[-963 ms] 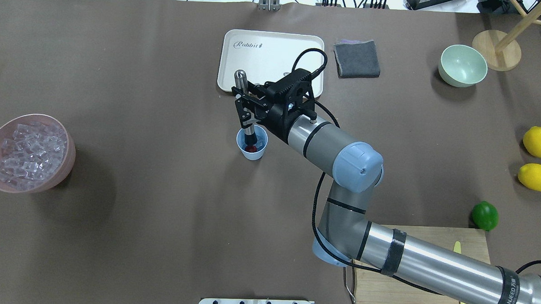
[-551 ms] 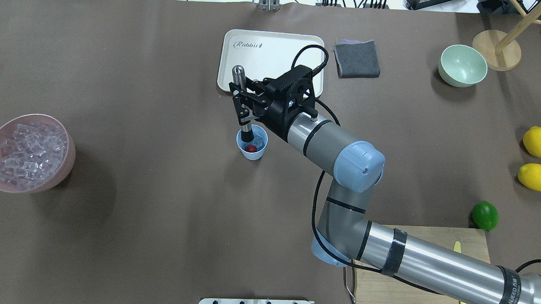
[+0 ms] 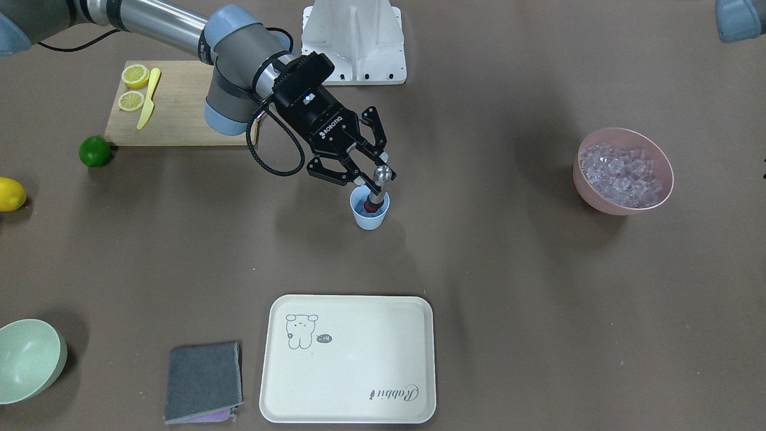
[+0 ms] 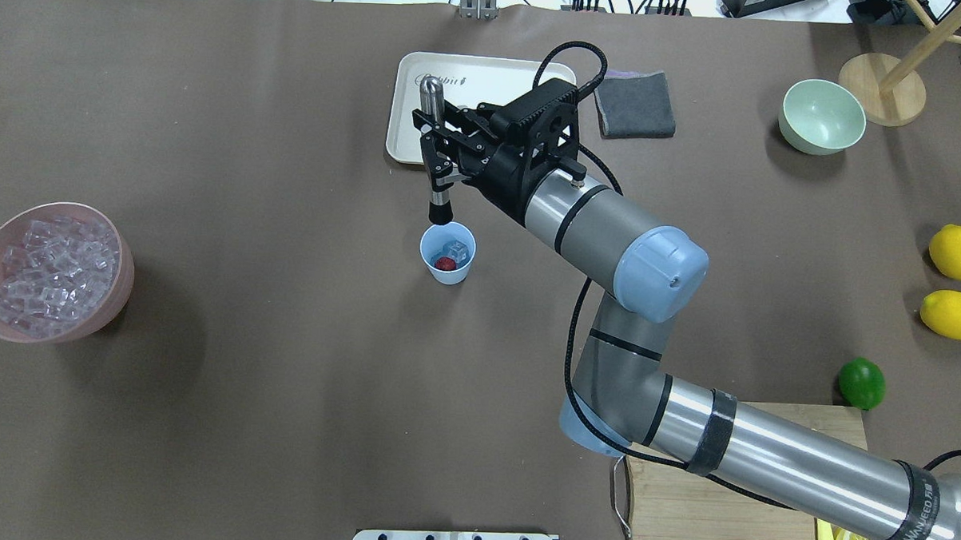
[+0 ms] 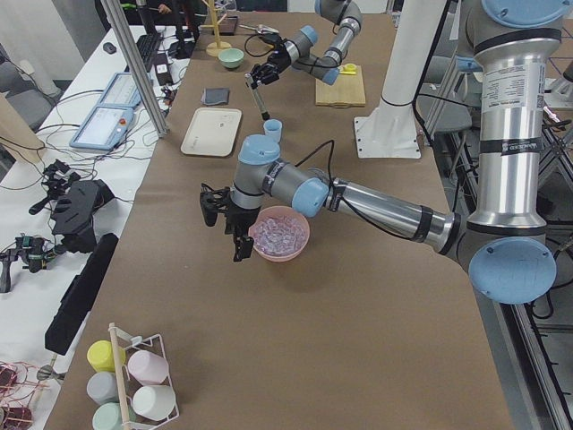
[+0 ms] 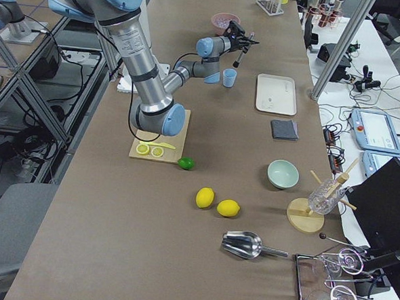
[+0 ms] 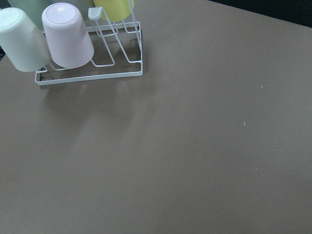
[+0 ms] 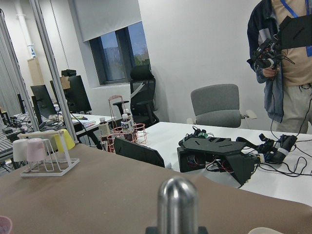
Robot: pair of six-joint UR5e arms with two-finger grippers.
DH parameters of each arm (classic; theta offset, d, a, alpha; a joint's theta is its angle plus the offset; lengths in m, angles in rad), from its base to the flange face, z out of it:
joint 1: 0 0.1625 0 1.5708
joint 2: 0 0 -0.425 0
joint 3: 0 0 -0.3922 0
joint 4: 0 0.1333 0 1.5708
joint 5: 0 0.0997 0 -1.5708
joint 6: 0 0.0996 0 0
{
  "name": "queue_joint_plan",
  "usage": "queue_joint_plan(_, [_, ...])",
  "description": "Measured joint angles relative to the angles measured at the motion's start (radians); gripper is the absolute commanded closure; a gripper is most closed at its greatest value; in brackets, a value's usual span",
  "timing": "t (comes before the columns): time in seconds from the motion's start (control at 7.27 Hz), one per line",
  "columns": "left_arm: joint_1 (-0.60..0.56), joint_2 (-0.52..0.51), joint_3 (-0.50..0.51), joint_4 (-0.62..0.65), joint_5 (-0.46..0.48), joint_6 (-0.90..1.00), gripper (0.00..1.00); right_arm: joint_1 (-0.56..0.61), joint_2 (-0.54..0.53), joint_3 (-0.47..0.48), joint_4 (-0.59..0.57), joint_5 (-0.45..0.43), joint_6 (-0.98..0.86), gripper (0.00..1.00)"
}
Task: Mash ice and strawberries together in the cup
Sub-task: 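Raise and press the muddler down into the cup repeatedly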
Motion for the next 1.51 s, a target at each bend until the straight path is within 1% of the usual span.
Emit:
queue_joint_plan(0.55, [0.0,-0.004,0.012,-0.016,0.0,-0.001,0.02,-0.037,-0.011,-0.047,0.0,-0.002,0.001,1.0])
queue_joint_plan(0.96, [0.0,-0.005,0.013,-0.02,0.0,-0.002,0.02,-0.051,-0.013,-0.059,0.0,-0.006,0.002,1.0])
queue_joint_plan(1.24, [0.0,-0.005,0.011,-0.02,-0.001,-0.002,0.02,-0.05,-0.005,-0.042,0.002,-0.016,0.002,1.0])
queue_joint_plan(1.51, [0.0,-0.005,0.01,-0.02,-0.001,-0.003,0.02,-0.026,-0.002,0.006,-0.001,-0.028,0.003,1.0])
